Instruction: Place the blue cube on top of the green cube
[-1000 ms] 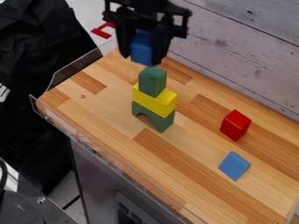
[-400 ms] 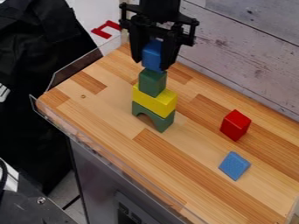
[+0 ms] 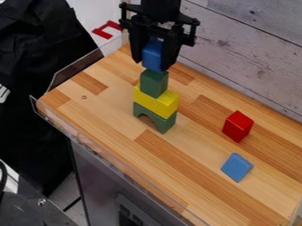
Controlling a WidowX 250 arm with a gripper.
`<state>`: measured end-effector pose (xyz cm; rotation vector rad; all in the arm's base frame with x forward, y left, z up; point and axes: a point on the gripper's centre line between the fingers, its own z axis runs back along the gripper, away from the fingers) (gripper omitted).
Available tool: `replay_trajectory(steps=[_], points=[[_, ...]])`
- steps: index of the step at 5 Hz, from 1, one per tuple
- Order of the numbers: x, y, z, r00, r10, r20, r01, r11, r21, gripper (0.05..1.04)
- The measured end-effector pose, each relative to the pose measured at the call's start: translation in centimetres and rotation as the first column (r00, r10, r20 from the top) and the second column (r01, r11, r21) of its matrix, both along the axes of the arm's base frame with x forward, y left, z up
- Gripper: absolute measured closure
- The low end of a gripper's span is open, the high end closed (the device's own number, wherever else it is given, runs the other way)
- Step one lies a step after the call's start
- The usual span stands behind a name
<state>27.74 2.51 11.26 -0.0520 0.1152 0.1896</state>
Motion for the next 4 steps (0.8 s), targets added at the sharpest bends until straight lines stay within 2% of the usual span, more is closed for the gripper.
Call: replay_trajectory(steps=[4], points=[[-0.29,-0.07,-0.65,1.0,0.001,-0.013,-0.001,1.0,-0.016,0.496]])
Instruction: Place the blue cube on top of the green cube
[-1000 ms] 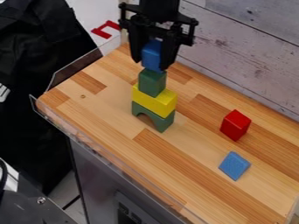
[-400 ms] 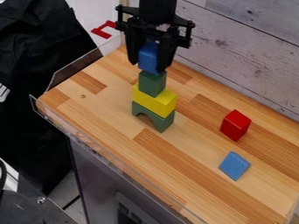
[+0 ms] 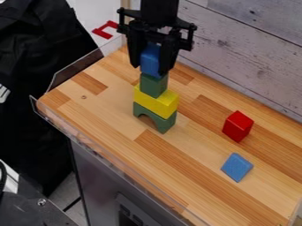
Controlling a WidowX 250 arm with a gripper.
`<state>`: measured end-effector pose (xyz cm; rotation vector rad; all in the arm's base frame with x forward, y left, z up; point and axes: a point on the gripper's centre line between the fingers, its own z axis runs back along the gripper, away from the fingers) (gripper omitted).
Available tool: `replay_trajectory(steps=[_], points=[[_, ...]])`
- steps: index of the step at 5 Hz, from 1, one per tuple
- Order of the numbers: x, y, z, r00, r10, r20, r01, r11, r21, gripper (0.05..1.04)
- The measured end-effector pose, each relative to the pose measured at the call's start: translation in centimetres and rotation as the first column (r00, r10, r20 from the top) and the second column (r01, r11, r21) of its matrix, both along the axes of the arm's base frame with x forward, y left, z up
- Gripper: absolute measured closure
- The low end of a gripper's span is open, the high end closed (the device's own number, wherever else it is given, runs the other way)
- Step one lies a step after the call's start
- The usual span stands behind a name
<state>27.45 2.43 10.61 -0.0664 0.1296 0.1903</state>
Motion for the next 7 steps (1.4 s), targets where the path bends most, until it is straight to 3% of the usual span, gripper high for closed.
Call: replay_trajectory(steps=[1,2,3,4,5,6,7], points=[[-0.1,-0.1,-0.3,1.0,0.003,-0.007,-0.003,1.0,-0.003,0.435],[-0.1,-0.1,-0.6,1.0,0.012,-0.017,-0.012,1.0,-0.003,0.138],[-0.1,-0.1,-0.5,0.999,0.031,-0.021,-0.031,1.0,-0.004,0.084],[-0.1,-0.1,1.4,0.998,0.067,0.02,-0.067,0.998,0.003,0.084],[0.0,-0.1,5.2,0.991,0.088,0.102,-0.092,0.995,0.042,0.084],[0.0,-1.3,8.0,0.989,0.066,0.135,-0.079,0.993,0.091,0.084],[0.3,-3.7,8.9,0.989,0.006,0.145,-0.02,0.995,0.101,0.084]])
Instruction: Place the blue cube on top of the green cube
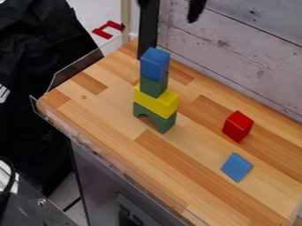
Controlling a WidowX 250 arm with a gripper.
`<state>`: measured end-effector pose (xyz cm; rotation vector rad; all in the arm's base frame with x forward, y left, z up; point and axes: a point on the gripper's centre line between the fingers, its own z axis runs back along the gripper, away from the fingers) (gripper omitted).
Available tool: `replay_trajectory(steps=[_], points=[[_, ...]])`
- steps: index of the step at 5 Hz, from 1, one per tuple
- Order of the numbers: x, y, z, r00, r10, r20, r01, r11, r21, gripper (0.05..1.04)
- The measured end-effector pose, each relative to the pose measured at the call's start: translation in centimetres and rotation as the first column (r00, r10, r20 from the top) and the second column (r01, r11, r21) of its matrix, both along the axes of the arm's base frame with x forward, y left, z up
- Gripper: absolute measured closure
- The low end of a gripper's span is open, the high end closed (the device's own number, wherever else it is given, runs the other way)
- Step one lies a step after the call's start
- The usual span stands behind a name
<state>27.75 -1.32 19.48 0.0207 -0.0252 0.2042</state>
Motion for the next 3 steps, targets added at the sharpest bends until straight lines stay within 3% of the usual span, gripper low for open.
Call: replay_trajectory(steps=[1,2,3], points=[[0.6,-3.4,-1.5,0.995,-0.087,-0.042,0.086,0.996,-0.014,0.084],[1.0,-5.1,-2.6,0.993,-0.11,-0.042,0.107,0.992,-0.06,0.084],[1.5,-5.9,-5.3,0.99,-0.114,-0.081,0.109,0.992,-0.064,0.084]])
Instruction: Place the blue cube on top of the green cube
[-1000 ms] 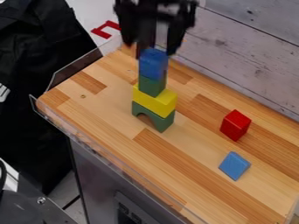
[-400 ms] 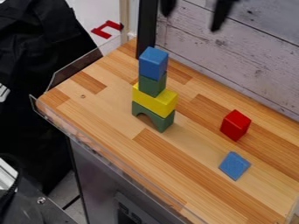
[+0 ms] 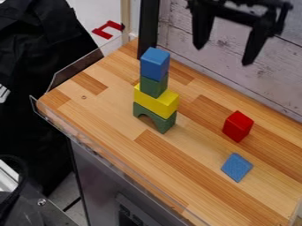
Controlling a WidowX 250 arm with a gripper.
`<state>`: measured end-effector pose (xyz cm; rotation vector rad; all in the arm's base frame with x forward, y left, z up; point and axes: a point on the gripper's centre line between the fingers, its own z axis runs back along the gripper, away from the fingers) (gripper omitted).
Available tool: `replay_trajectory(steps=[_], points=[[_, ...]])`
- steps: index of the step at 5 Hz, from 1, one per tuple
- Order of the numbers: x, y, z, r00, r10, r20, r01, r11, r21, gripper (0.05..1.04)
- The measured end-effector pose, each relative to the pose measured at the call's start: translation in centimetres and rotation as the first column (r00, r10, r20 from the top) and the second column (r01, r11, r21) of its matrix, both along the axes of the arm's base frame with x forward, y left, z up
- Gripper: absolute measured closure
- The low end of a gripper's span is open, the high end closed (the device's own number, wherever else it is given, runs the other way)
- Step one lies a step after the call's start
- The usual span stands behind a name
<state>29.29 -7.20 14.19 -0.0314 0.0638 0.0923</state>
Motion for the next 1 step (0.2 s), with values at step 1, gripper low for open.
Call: replay_trajectory(steps=[1], points=[[0.22,-0.27,-2.26,0.999,0.047,0.0,-0.047,0.999,-0.002,0.084]])
